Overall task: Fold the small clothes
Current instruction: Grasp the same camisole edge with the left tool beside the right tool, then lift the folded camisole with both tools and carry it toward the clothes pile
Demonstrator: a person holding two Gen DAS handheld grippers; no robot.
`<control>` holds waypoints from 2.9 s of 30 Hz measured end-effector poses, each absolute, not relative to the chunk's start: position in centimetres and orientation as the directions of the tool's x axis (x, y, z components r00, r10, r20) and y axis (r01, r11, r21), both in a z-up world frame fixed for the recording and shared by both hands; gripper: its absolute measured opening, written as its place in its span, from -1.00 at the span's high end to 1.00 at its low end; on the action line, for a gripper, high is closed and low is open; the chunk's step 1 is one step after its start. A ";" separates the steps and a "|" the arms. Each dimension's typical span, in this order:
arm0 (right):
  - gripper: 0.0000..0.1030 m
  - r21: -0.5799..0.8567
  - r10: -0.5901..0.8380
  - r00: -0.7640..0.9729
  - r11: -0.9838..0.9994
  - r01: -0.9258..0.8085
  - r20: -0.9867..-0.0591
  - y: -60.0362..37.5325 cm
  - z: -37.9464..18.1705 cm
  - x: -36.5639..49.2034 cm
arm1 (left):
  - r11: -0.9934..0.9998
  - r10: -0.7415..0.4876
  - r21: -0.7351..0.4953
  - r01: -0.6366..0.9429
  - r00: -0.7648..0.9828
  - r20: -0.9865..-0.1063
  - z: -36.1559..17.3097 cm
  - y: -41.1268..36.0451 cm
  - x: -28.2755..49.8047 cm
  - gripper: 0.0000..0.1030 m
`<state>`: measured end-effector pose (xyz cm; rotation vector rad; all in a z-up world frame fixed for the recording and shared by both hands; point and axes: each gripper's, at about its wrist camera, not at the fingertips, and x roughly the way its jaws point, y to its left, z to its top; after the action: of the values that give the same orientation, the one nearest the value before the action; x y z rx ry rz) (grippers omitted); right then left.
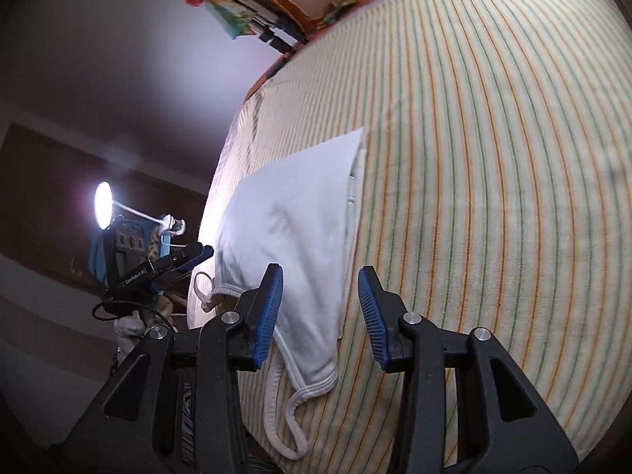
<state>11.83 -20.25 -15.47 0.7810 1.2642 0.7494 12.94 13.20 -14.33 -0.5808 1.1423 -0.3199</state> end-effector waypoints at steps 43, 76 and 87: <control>0.39 0.866 0.860 0.129 0.499 -0.017 -0.493 -17.3 -16.6 12.6 | 0.818 -0.510 -0.573 -0.044 0.405 -0.759 -16.0 12.2 15.5 0.40; 0.81 0.663 0.742 0.304 0.670 -0.333 -0.597 -22.4 -4.8 10.4 | 0.866 -0.489 -0.459 0.201 0.531 -0.691 -7.0 1.6 13.9 0.90; 0.81 0.579 0.663 0.388 0.749 -0.322 -0.641 -32.9 -3.3 10.8 | 0.830 -0.558 -0.448 0.333 0.513 -0.652 -4.9 -10.4 17.0 0.90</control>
<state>10.81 -32.93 -3.31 0.3929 0.9884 0.6467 17.00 -10.36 -4.95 -0.2814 0.8813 -0.5445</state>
